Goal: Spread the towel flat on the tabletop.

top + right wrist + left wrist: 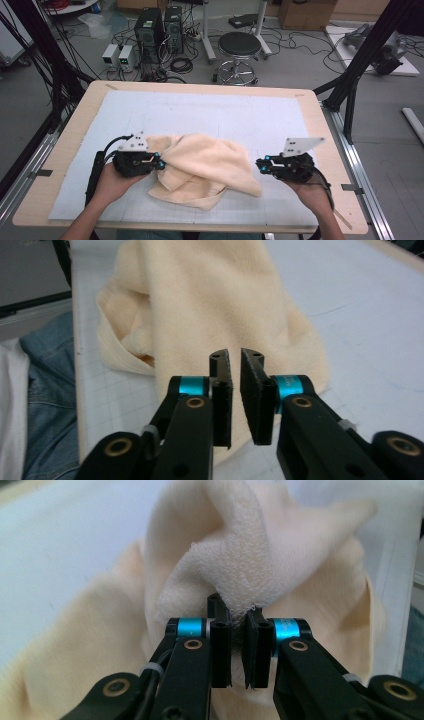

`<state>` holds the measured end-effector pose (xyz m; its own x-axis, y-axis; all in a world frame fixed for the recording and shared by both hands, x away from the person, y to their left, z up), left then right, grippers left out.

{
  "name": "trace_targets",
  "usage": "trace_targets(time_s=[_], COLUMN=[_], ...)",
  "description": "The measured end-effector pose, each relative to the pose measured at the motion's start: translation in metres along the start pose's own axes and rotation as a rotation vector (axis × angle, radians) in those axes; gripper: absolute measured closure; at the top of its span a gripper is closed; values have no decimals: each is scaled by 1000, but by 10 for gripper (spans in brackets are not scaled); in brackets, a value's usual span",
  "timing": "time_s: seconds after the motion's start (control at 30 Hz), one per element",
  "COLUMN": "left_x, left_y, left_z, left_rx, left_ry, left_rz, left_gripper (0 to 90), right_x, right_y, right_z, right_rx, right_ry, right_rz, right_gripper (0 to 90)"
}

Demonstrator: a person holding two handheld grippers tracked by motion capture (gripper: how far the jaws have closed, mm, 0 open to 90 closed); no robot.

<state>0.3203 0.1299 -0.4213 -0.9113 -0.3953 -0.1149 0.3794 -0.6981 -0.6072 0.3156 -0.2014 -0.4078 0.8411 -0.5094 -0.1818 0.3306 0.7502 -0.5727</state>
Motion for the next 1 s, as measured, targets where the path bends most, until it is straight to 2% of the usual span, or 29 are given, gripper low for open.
trace_targets(time_s=[0.07, 0.13, 0.17, 0.2, 0.23, 0.3, 0.33, 0.37, 0.4, 0.43, 0.47, 0.5, 0.57, 0.6, 0.63, 0.67, 0.73, 0.8, 0.87, 0.97, 1.0], left_x=[5, 9, 10, 13, 19, 21, 23, 24, 24, 22, 22, 21, 20, 20, 20, 20, 21, 22, 25, 30, 34], left_y=[-3, -7, -8, -11, -15, -17, -18, -20, -20, -21, -21, -21, -21, -21, -21, -21, -22, -24, -27, -30, -31], left_z=[-14, -25, -28, -33, -39, -41, -44, -48, -48, -53, -53, -55, -57, -58, -59, -59, -58, -55, -51, -45, -42], left_rx=[-22, -31, -35, -39, -45, -49, -58, -63, -63, -63, -63, -58, -46, -45, -43, -42, -38, -24, -8, 2, 12], left_ry=[4, 2, 1, 5, 18, 27, 36, 39, 39, 22, 22, 7, -9, -10, -9, -7, -8, -3, 8, 27, 34], left_rz=[-15, -32, -35, -51, -77, -92, -104, -122, -122, -125, -125, -125, -132, -131, -132, -129, -122, -119, -118, -126, -135], left_gripper=[838, 841, 841, 844, 844, 845, 845, 845, 845, 845, 845, 844, 844, 844, 844, 844, 843, 843, 843, 843, 843], right_x=[2, 7, 7, 12, 13, 17, 17, 19, 20, 21, 21, 24, 23, 20, 20, 14, 8, -3, -19, -39, -47], right_y=[18, 36, 36, 50, 55, 66, 66, 78, 86, 95, 95, 111, 121, 122, 122, 119, 110, 92, 65, 31, 22], right_z=[-2, -2, -2, 4, 8, 17, 17, 21, 20, 17, 17, 8, -1, -3, -3, -7, -8, -9, -9, -14, -18], right_rx=[-16, -39, -39, -28, -21, 2, 2, -13, -39, -66, -66, -126, -198, -209, -209, -224, -225, -212, -168, -111, -110], right_ry=[8, 5, 5, -2, 6, -3, -3, -20, -22, -23, -23, -27, -31, -36, -36, -56, -60, -76, -96, -96, -90], right_rz=[22, 12, 12, 14, 16, 17, 17, 32, 43, 49, 49, 53, 85, 101, 101, 114, 134, 146, 157, 177, 184], right_gripper=[768, 683, 683, 625, 600, 533, 533, 488, 463, 453, 453, 480, 676, 788, 788, 850, 857, 857, 857, 857, 857])
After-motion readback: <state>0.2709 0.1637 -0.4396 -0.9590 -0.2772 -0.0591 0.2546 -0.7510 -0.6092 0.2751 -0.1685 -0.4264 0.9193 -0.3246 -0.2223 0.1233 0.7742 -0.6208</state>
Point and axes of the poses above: each handheld gripper's, and its own axes: y roughly forward along the jaws, z roughly out of its top, x roughly to its right, the point moved 8 cm from there along y, roughly forward along the jaws, and after that the axes turned 11 degrees about y, right-handed, at the moved point
